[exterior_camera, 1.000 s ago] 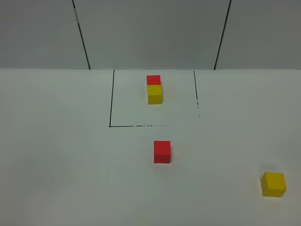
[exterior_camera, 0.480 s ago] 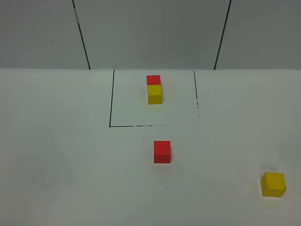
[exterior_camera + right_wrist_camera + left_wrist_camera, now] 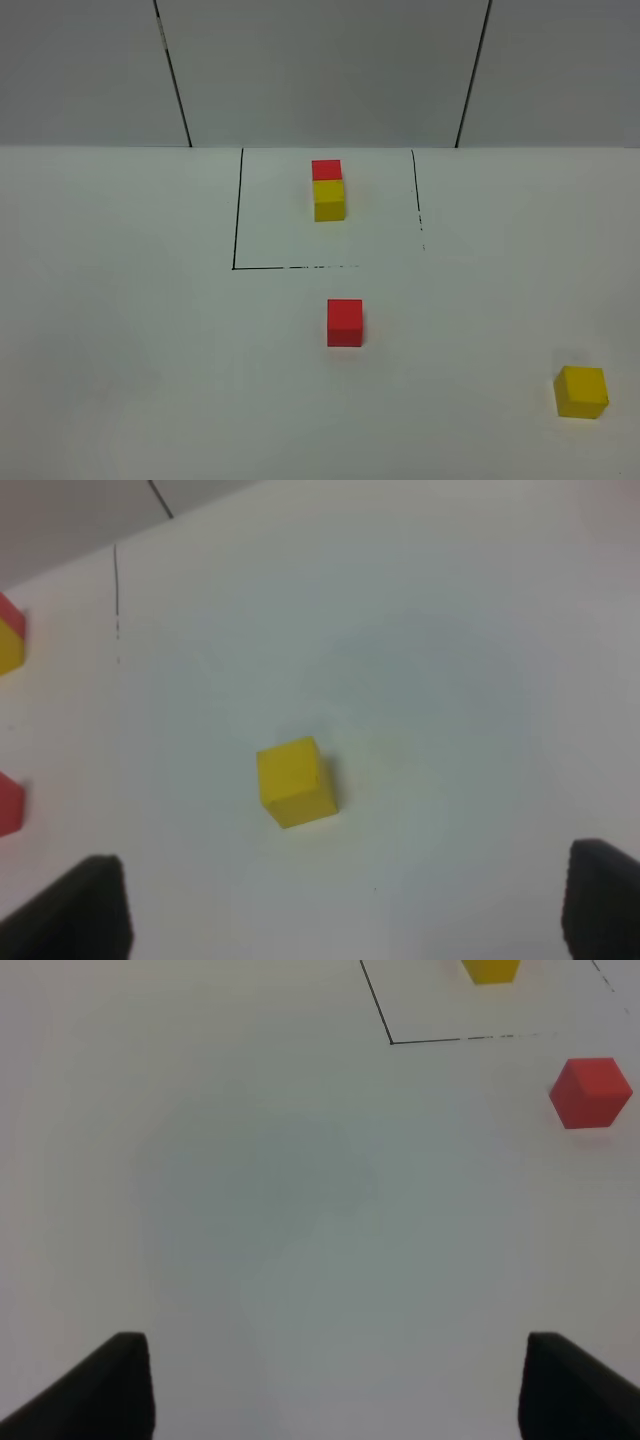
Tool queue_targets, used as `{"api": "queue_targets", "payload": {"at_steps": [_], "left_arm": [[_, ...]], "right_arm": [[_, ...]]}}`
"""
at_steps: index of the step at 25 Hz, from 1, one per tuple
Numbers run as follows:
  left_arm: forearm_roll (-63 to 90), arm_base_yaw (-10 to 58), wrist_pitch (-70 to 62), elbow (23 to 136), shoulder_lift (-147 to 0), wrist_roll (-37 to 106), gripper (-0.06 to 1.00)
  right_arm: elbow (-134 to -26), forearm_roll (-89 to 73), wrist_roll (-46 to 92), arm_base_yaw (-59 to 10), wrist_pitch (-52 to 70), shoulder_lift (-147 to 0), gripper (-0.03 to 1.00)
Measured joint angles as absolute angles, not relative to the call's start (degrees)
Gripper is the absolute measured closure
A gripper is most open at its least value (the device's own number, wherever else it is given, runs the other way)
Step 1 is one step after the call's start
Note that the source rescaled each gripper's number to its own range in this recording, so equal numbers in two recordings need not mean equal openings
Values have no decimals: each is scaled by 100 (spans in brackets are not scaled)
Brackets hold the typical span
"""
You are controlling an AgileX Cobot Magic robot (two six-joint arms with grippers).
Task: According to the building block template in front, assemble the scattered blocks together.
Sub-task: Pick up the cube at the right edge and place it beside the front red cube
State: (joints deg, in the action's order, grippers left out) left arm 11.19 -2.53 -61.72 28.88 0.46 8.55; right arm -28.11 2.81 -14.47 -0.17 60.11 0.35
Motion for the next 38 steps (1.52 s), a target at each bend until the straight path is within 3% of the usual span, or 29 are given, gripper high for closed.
{"api": "queue_targets", "payload": {"at_steps": [10, 14, 18, 31, 38], "left_arm": [[1119, -253, -6172, 2888, 46, 855, 37], [1119, -253, -6172, 2888, 46, 855, 37], [1119, -253, -6172, 2888, 46, 855, 37], [1119, -253, -6172, 2888, 46, 855, 37], [1119, -253, -6172, 2888, 46, 855, 37]], "right_arm": [[-2811, 281, -1397, -17, 6005, 35, 24], [-3032, 67, -1009, -17, 5915, -607, 12], [-3530, -236, -603, -17, 5807, -2036, -3], [-4917, -596, -469, -168, 5521, -7589, -3], [-5146, -407, -700, -658, 4853, -8962, -3]]}}
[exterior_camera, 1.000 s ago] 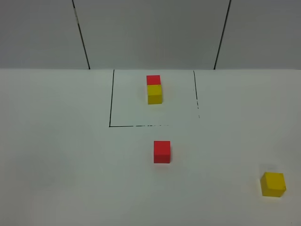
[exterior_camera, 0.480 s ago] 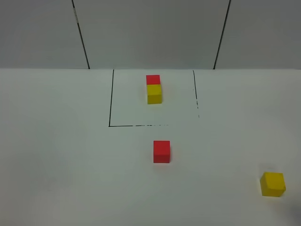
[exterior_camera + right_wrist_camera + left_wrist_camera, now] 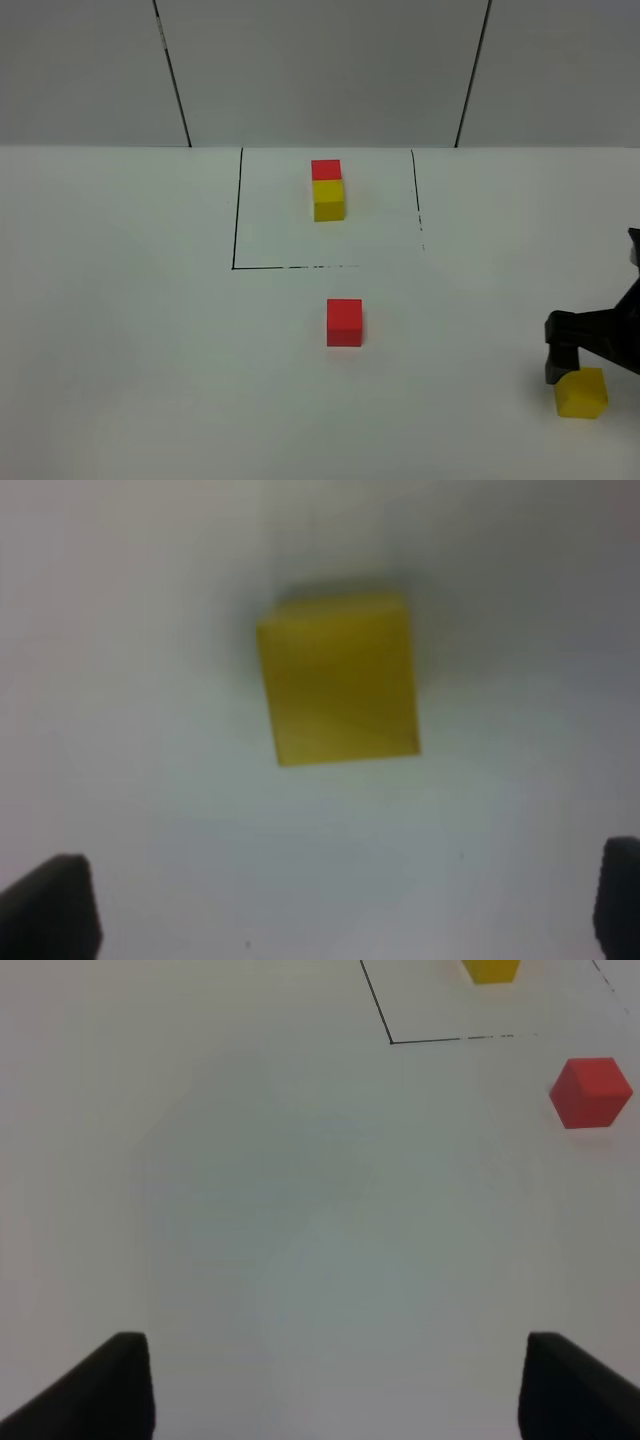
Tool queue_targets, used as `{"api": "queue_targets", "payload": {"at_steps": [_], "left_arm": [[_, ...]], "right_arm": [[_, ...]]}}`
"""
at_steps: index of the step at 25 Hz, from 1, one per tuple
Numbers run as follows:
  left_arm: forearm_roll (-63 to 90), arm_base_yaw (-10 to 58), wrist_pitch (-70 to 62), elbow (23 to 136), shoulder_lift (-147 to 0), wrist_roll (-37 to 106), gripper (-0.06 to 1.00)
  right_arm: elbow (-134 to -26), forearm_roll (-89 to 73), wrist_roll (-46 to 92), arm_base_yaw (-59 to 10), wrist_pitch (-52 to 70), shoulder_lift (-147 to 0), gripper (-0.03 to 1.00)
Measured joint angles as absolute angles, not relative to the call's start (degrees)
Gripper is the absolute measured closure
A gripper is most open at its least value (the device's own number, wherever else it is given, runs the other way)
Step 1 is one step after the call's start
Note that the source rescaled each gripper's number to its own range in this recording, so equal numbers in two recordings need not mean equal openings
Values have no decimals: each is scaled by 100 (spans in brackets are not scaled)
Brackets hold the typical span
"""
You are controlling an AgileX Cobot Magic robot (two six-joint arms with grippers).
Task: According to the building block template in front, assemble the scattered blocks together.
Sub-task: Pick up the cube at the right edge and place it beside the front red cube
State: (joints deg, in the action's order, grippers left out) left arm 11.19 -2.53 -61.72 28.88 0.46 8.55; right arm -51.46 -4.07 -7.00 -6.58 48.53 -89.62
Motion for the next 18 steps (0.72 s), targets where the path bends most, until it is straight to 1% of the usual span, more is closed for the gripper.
{"api": "queue_targets", "payload": {"at_steps": [5, 10, 18], "left_arm": [[1119, -253, -6172, 2888, 46, 855, 37], [1119, -253, -6172, 2888, 46, 855, 37], [1119, -253, -6172, 2888, 46, 855, 37]], "right_arm": [[-5153, -407, -706, -921, 4369, -9334, -3], [-5153, -120, -800, -928, 4084, -9738, -3], [-5153, 505, -1216, -928, 4007, -10228, -3]]}}
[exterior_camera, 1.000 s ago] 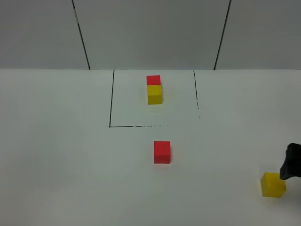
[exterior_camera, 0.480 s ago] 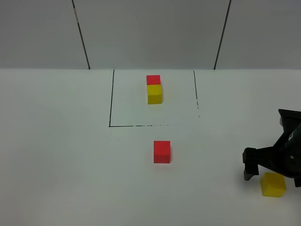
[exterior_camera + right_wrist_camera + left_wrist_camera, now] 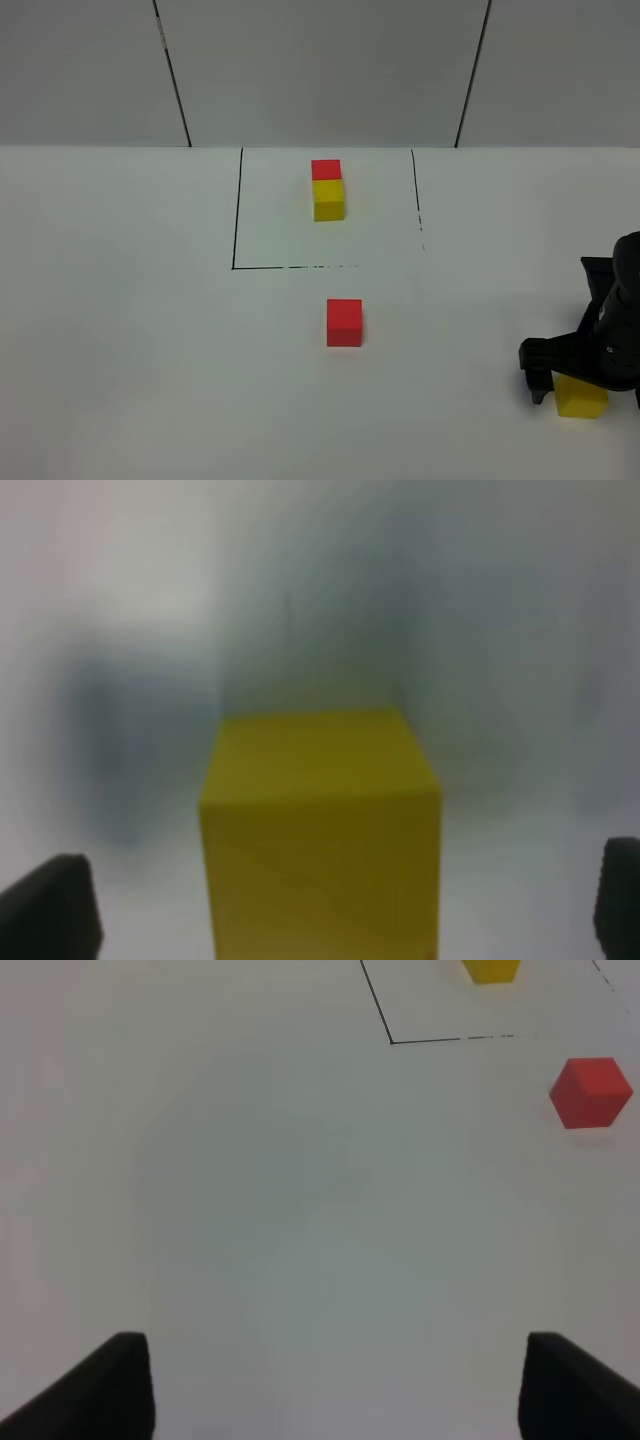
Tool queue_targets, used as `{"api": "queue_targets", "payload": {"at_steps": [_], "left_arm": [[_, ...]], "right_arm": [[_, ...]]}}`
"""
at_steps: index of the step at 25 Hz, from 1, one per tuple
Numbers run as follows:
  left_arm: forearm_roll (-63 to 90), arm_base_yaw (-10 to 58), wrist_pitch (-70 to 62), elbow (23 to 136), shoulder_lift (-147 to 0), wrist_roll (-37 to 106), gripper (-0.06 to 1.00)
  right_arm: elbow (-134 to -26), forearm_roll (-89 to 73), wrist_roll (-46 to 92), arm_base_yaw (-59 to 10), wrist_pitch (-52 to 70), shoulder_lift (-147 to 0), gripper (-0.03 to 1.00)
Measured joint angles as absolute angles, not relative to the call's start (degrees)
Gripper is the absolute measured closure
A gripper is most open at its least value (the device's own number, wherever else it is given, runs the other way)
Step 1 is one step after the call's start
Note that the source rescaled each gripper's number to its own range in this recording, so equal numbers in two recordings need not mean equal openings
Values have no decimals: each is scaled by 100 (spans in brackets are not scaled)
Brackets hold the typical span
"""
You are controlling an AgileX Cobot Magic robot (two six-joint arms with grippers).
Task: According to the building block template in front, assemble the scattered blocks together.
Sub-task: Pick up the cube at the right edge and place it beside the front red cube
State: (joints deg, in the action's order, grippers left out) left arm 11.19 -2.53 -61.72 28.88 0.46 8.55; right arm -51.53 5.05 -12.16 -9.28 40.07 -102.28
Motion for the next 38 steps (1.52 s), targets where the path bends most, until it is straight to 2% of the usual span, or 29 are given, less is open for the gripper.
{"api": "queue_targets", "payload": {"at_steps": [6, 12, 23, 26, 29, 34, 38], "left_arm": [[1119, -253, -6172, 2888, 46, 855, 37], [1119, -253, -6172, 2888, 46, 855, 37], [1119, -253, -6172, 2888, 46, 855, 37], [1119, -253, -6172, 2888, 46, 855, 37], [1119, -253, -6172, 2888, 46, 855, 37], [1119, -253, -6172, 2888, 46, 855, 37], [1119, -253, -6172, 2888, 46, 855, 37]], "right_arm": [[-5153, 535, -1232, -928, 3844, -10438, -1], [-5153, 535, -1244, -928, 3824, -10608, 11], [-5169, 198, -1256, -933, 3757, -10738, 53], [-5169, 167, -1256, -933, 3708, -10742, 70], [-5169, 172, -1249, -933, 3677, -10742, 97], [-5230, 177, -664, -933, 3763, -10765, 96], [-5604, 224, 149, -952, 4553, -10860, 96]]}}
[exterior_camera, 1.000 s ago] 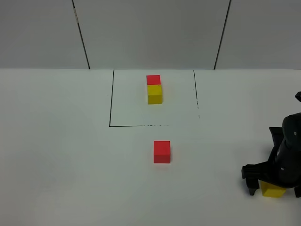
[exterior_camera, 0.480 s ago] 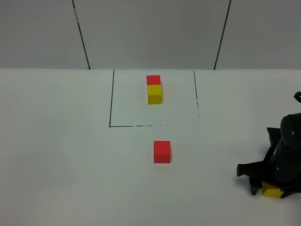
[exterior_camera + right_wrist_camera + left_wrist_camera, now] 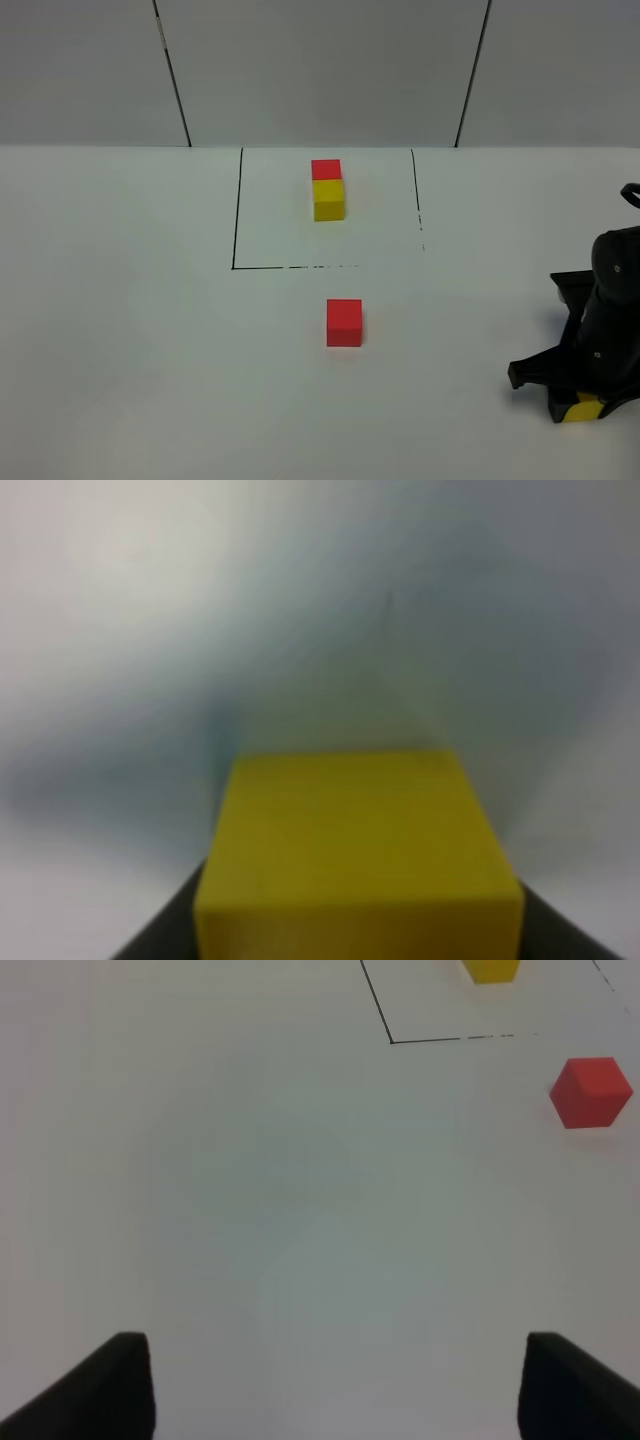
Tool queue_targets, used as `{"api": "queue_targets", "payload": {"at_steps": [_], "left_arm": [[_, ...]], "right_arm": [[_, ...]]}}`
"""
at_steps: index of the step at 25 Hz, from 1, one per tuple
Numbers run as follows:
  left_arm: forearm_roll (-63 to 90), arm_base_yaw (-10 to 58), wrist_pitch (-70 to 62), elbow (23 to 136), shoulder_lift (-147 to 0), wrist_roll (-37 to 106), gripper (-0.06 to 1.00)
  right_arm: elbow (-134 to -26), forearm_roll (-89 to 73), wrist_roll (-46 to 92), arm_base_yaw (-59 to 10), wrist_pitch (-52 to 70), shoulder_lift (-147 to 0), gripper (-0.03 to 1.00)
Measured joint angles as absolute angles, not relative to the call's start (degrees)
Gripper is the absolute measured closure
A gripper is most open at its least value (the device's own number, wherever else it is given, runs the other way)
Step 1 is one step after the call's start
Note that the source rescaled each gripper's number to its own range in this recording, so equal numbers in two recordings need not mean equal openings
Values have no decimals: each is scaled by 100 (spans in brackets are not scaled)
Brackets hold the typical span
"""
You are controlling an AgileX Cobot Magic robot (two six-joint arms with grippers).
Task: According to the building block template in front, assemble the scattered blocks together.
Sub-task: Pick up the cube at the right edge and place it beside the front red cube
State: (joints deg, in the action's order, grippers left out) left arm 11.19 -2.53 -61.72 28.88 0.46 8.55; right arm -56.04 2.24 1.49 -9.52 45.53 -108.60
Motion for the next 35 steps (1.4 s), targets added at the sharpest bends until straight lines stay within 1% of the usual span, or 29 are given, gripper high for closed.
{"api": "queue_targets", "payload": {"at_steps": [4, 8, 10, 14, 18, 22, 26, 30, 35], "left_arm": [[1119, -253, -6172, 2888, 46, 855, 37], [1119, -253, -6172, 2888, 46, 855, 37], [1119, -253, -6172, 2888, 46, 855, 37], [1119, -253, -6172, 2888, 46, 855, 37], [1119, -253, -6172, 2888, 46, 855, 37], [1119, -253, -6172, 2888, 46, 855, 37], [1119, -253, -6172, 2888, 46, 855, 37], [1119, -253, -6172, 2888, 46, 855, 37], [1119, -253, -6172, 2888, 46, 855, 37]], "right_arm": [[-6414, 398, 930, -1226, 5471, -10868, 96], [-7345, 413, 1648, -1639, 5986, -10872, 96], [-7674, 487, 2259, -1837, 6133, -10872, 96], [-8062, 809, 3495, -2279, 6217, -10907, 96], [-8479, 1636, 4026, -2653, 6630, -11287, 96], [-9034, 2033, 4510, -2842, 6925, -11866, 96], [-9507, 1718, 5202, -3002, 6927, -12267, 96], [-9740, 1182, 5746, -3101, 6941, -12498, 96], [-9763, 1015, 5911, -3107, 6958, -12742, 96]]}}
